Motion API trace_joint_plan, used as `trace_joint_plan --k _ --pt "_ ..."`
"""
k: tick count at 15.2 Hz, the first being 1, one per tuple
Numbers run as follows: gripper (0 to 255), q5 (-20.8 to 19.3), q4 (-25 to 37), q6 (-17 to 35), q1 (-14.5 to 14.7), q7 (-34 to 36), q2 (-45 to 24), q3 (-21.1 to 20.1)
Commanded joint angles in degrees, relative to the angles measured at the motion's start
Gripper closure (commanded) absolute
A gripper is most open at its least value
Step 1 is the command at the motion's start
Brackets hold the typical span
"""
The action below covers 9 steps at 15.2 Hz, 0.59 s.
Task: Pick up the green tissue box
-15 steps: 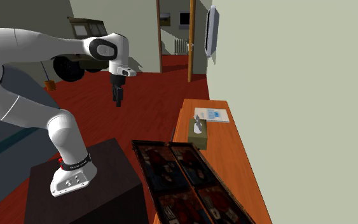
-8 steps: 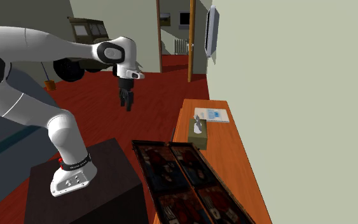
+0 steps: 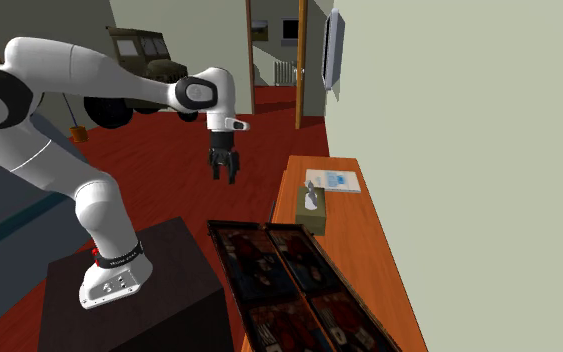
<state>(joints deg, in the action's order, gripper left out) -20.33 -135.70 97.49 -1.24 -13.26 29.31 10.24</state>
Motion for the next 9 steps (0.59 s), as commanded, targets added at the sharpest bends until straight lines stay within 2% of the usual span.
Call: trace_joint_plan --k 1,9 --pt "0 -2.4 1.9 2.9 -0.3 -2.7 -3.3 1.3" --pt "0 -9.4 10.1 13.2 -1.2 -12.1 -15.8 5.2"
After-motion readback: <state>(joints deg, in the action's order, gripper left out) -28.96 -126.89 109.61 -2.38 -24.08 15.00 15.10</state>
